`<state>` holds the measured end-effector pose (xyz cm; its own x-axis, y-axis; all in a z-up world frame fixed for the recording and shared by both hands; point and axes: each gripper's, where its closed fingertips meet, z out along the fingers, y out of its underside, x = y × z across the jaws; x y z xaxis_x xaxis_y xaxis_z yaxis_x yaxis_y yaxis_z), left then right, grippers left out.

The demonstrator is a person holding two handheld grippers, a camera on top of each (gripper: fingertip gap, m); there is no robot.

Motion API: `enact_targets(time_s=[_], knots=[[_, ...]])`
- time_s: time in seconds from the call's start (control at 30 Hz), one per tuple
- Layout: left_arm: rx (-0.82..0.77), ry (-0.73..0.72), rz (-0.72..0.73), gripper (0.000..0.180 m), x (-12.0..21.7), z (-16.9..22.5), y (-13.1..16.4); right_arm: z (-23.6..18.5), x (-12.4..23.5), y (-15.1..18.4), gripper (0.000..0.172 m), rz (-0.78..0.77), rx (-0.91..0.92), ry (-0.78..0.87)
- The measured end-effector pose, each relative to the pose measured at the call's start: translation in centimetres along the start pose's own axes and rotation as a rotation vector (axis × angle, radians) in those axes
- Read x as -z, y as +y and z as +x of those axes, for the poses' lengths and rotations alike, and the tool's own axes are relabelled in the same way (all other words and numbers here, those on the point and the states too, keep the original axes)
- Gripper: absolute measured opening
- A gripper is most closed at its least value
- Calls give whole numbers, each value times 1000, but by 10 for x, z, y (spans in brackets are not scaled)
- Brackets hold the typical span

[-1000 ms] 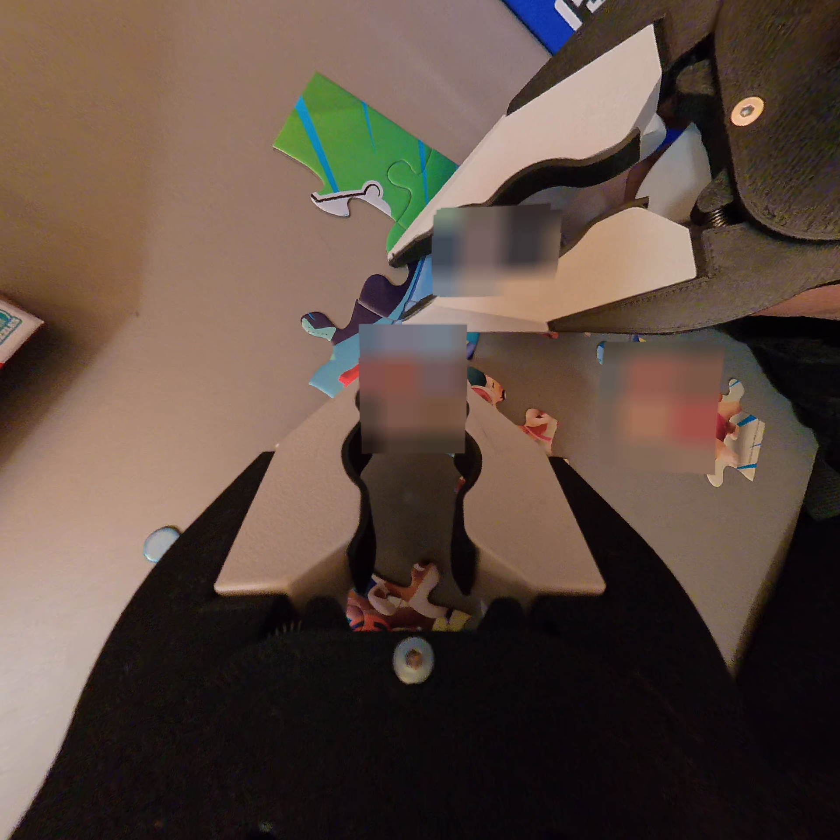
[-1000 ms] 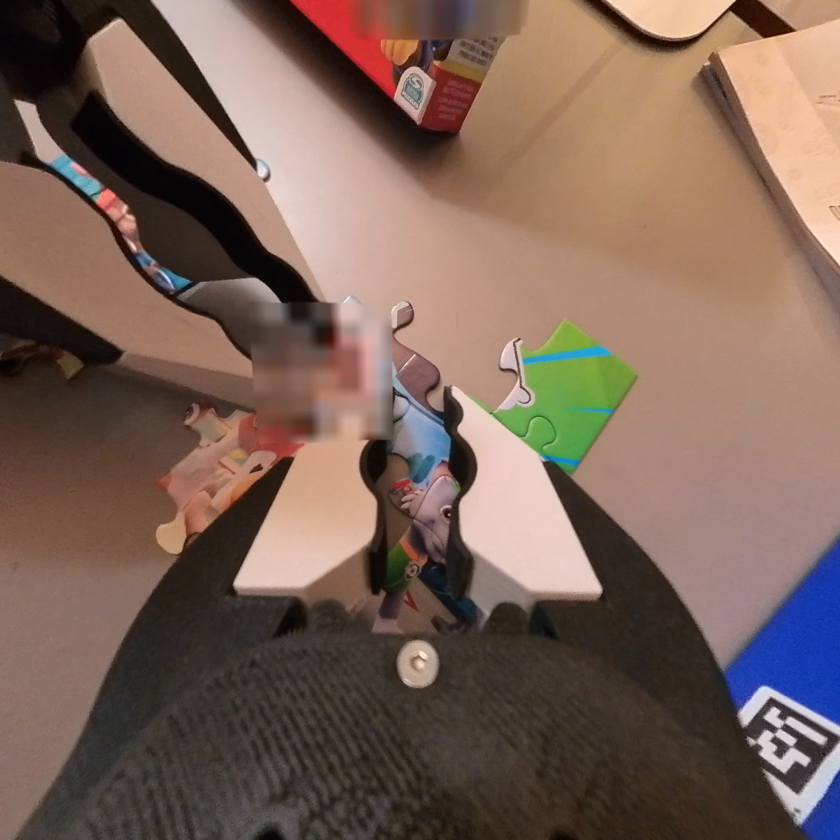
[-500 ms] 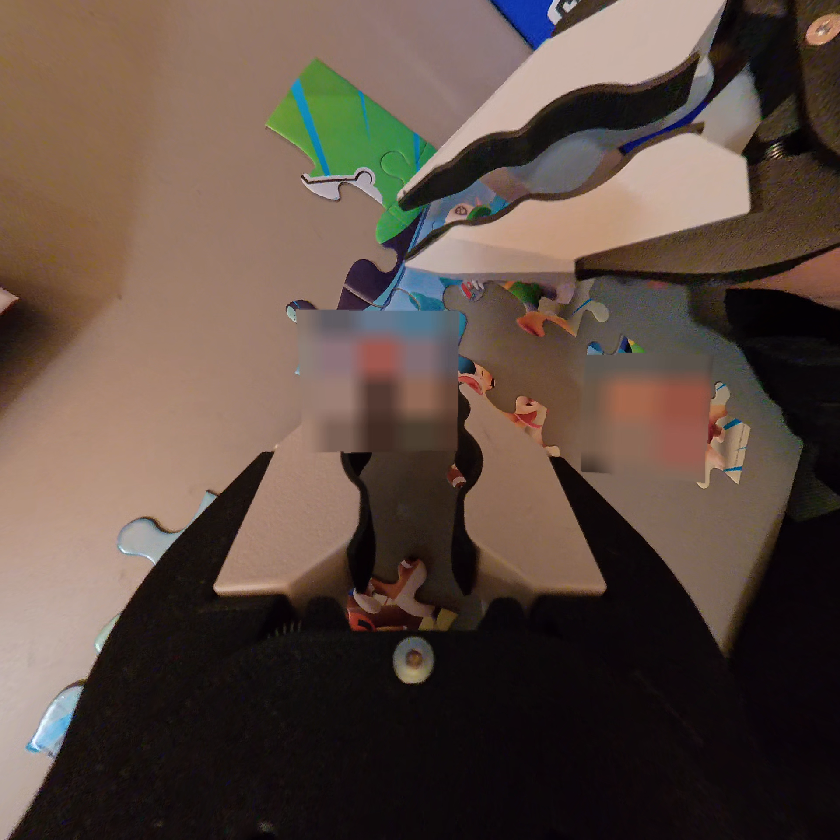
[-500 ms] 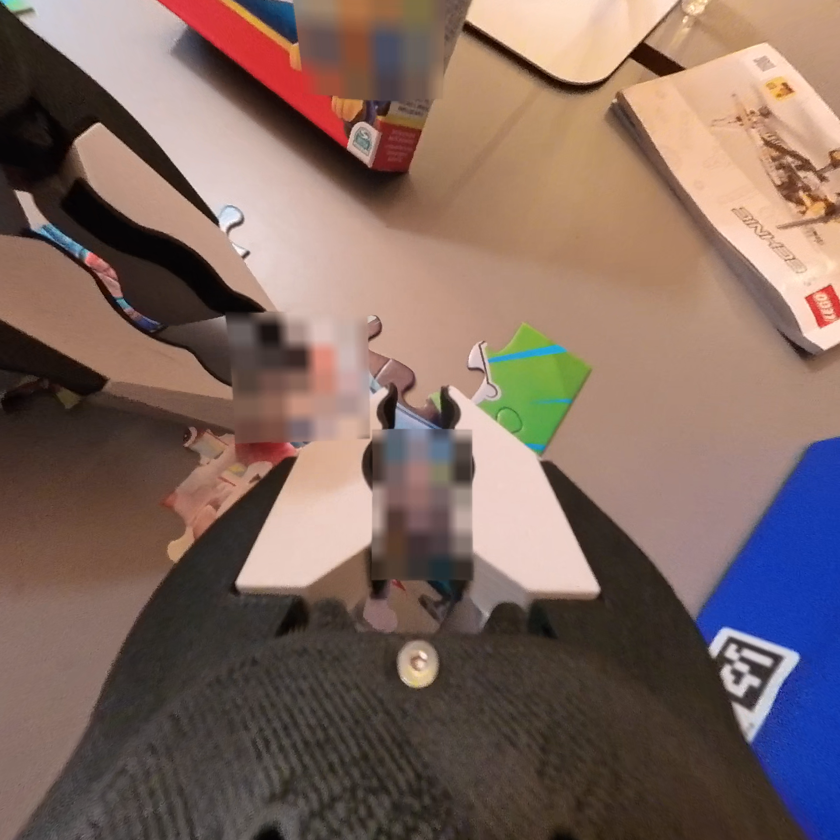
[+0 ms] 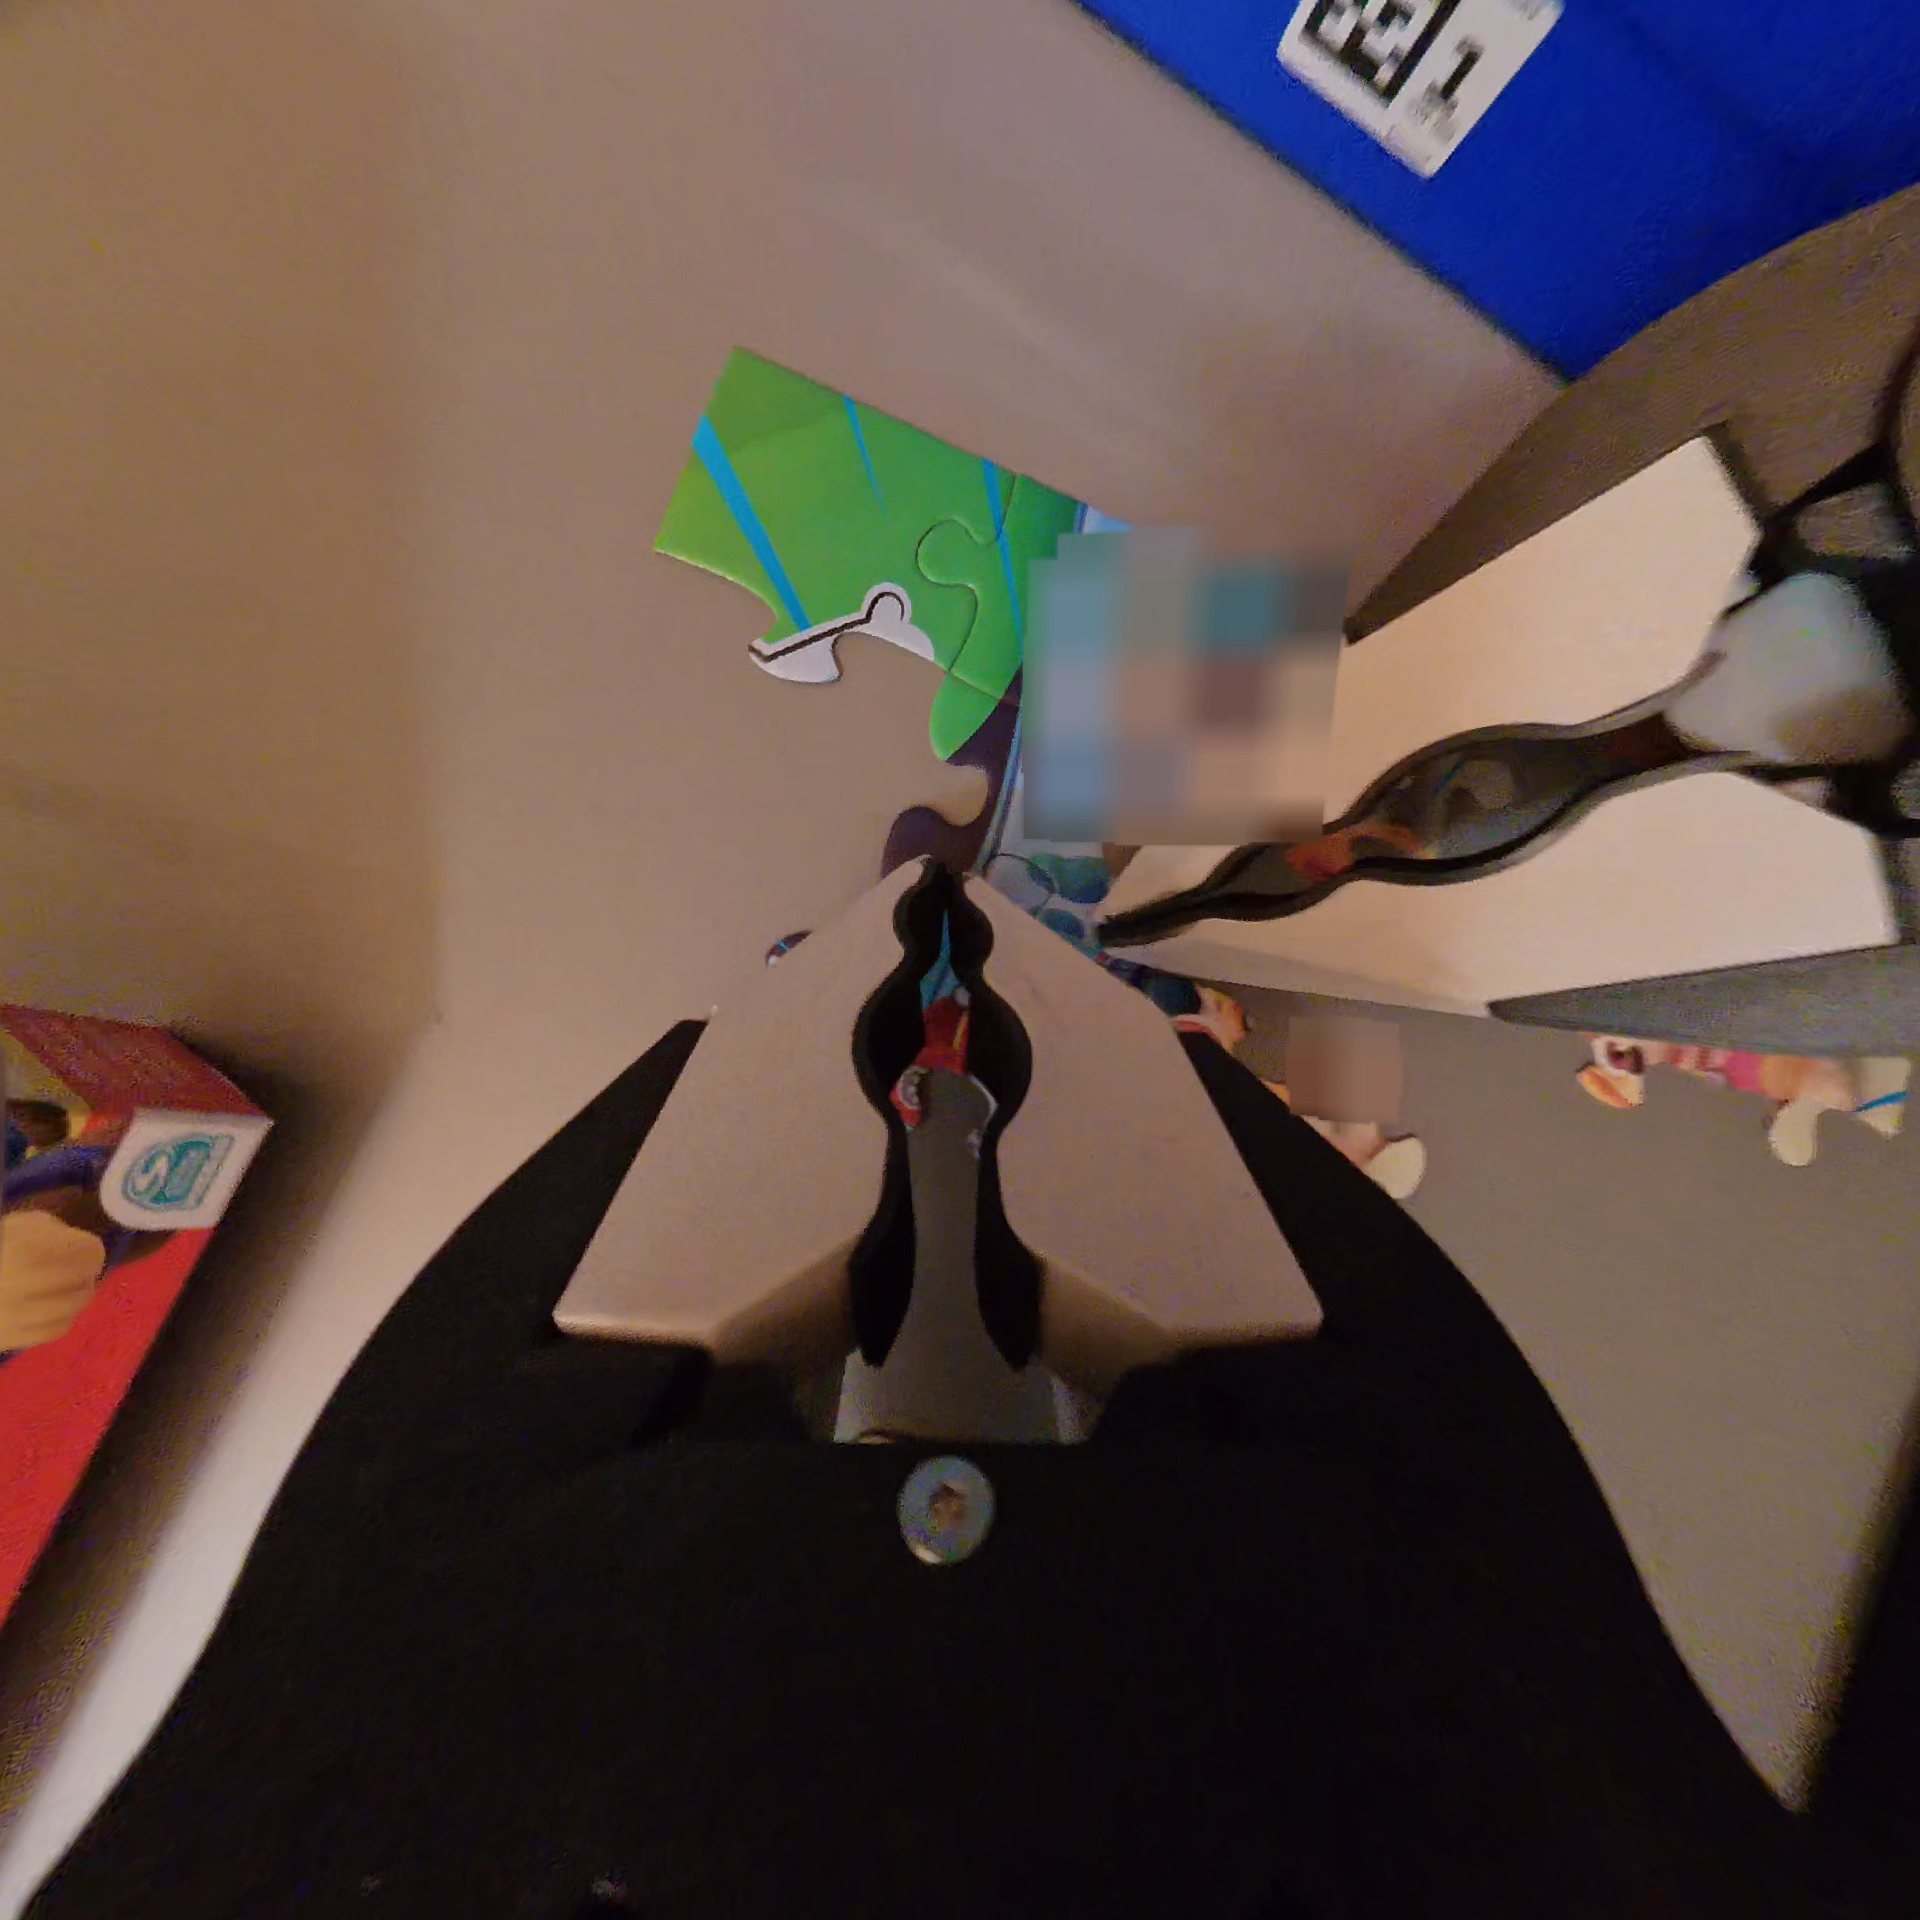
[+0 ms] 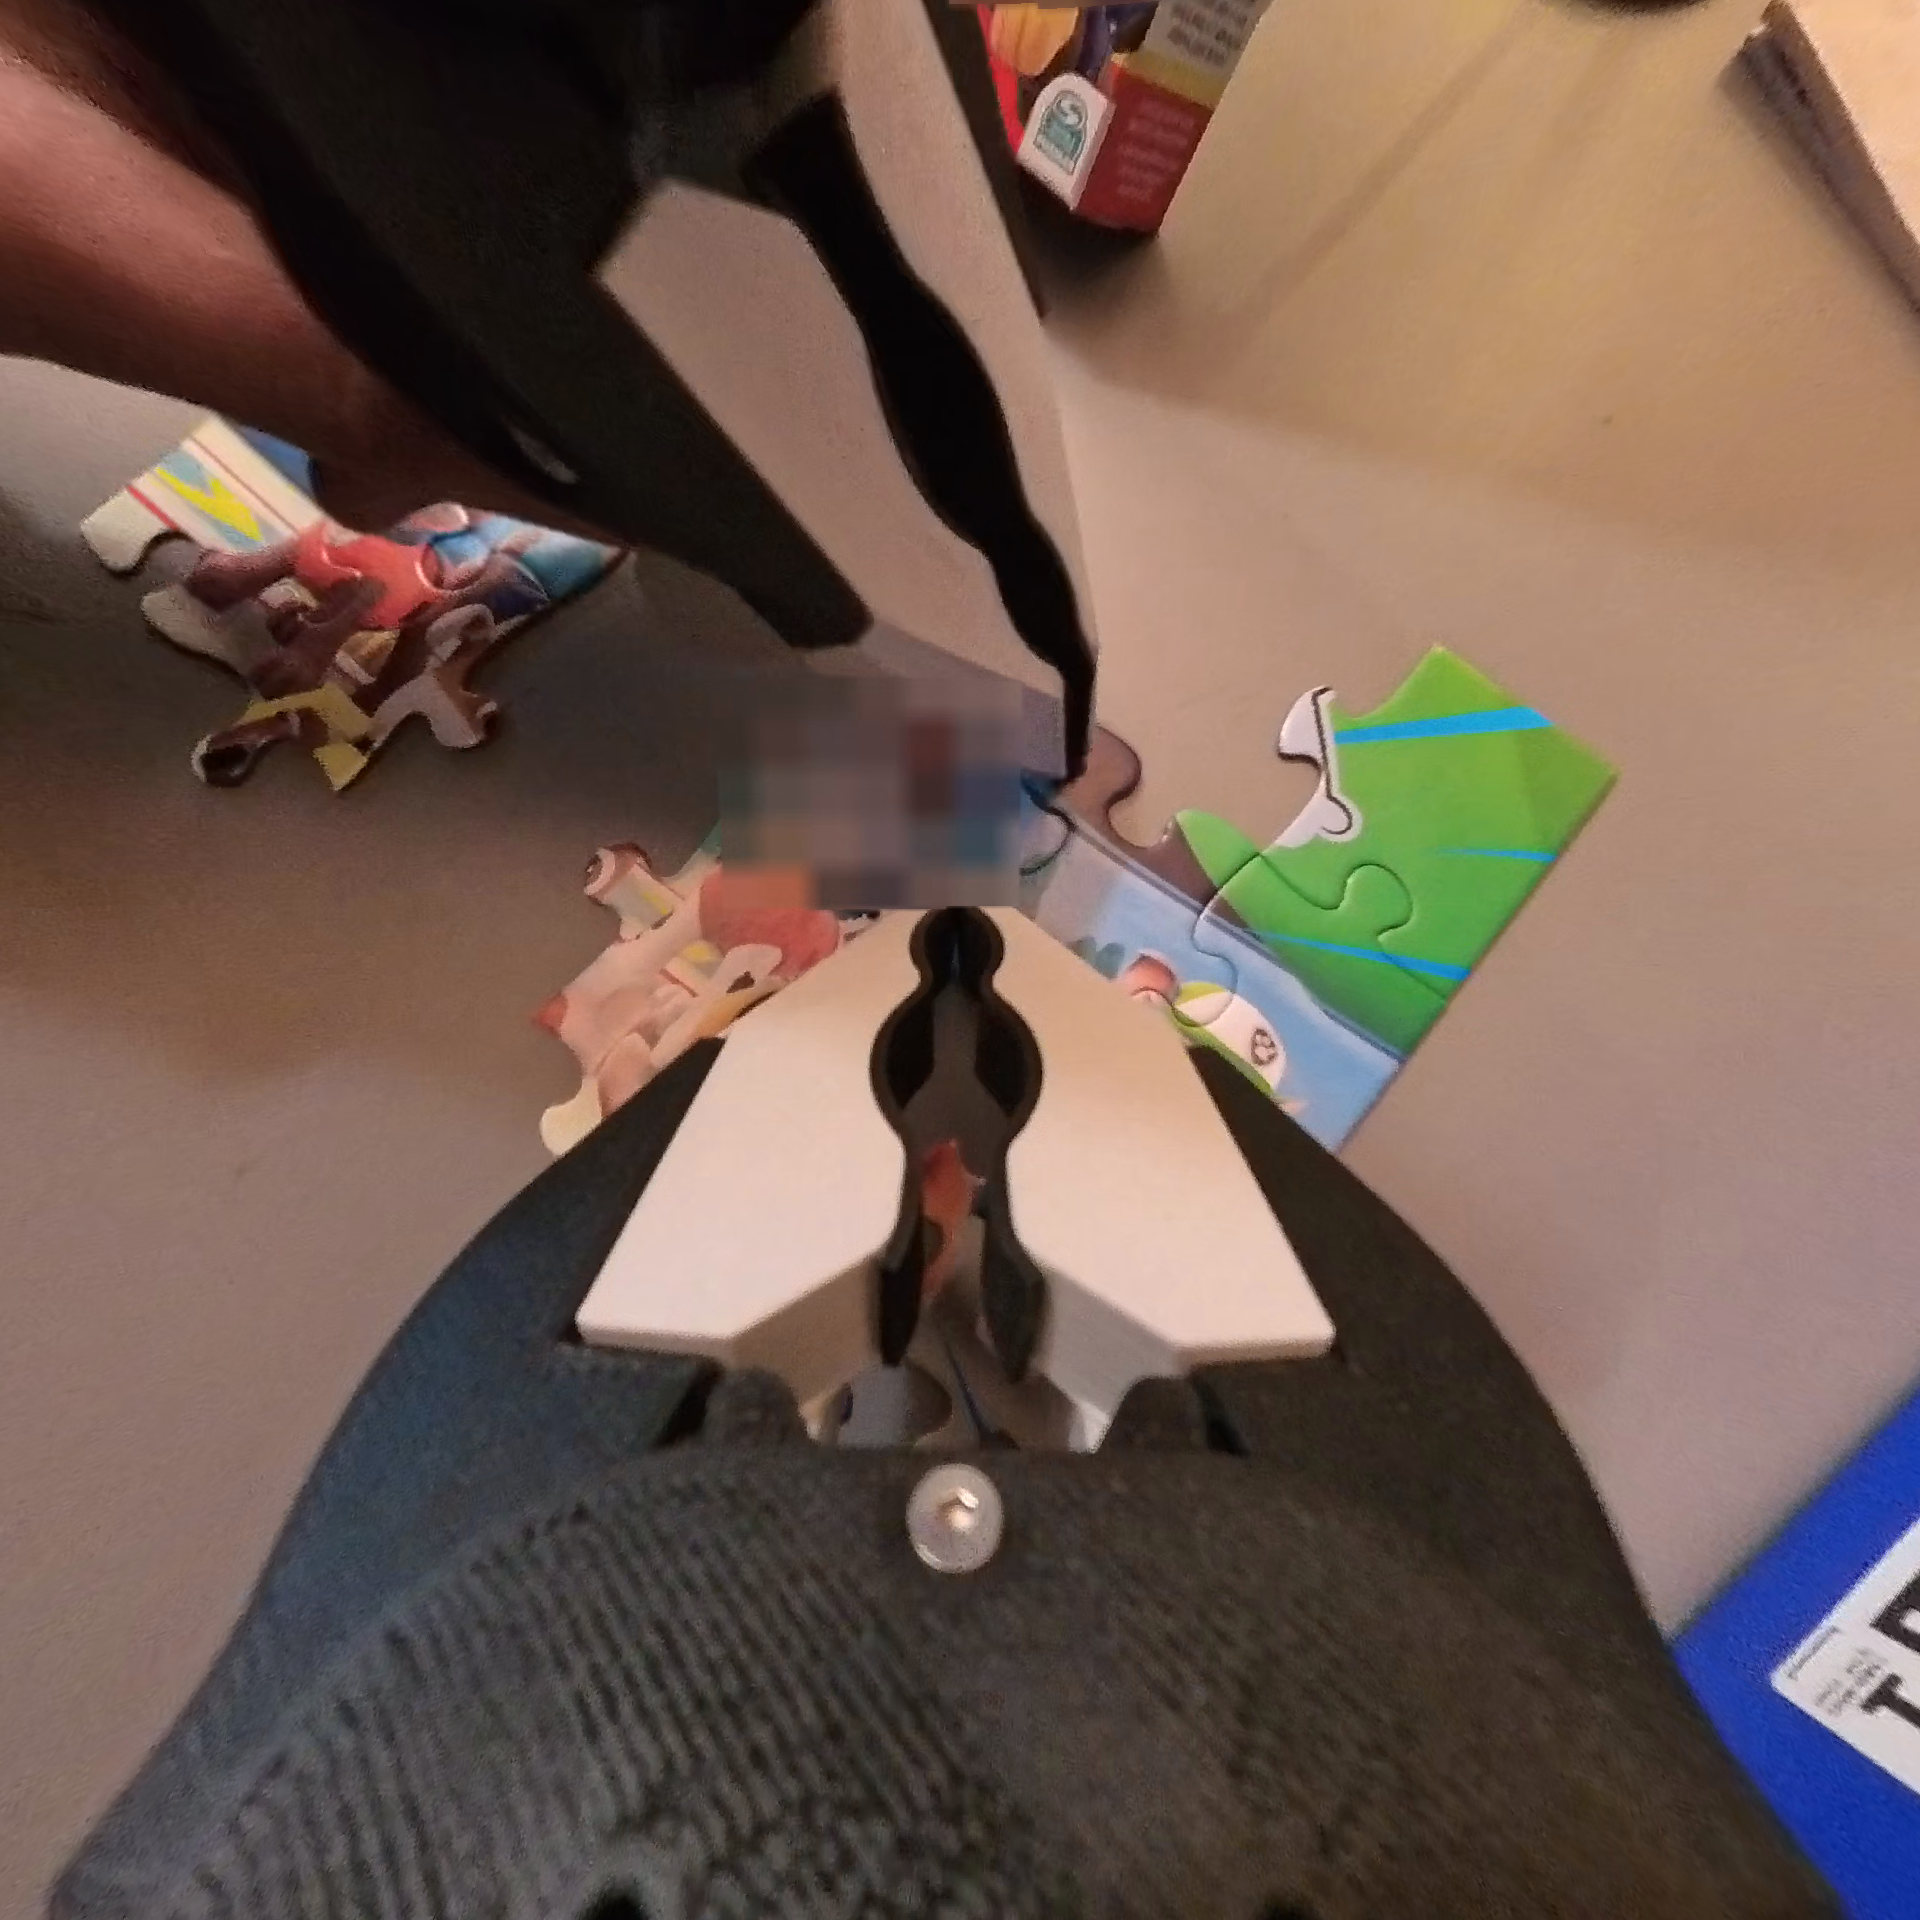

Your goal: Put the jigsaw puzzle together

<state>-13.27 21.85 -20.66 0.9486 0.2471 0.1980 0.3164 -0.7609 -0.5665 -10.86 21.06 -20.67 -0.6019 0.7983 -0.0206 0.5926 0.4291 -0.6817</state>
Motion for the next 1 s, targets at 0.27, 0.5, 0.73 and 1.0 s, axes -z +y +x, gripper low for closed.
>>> enact_targets(time_s=[0.27, 0.5, 0.73, 1.0], knots=[[43, 54, 4, 0, -3, -1, -1, 0, -1, 0, 0, 29, -108, -43], [42, 10, 40, 0, 5, -5, -5, 8, 6, -1, 0, 14, -17, 83], [46, 8, 55, 0, 17, -4, -6, 32, 20, 10, 0, 19, -96, 174], [62, 0, 28, 0, 28, -7, 10, 62, 40, 39, 13, -21, -247, 433]])
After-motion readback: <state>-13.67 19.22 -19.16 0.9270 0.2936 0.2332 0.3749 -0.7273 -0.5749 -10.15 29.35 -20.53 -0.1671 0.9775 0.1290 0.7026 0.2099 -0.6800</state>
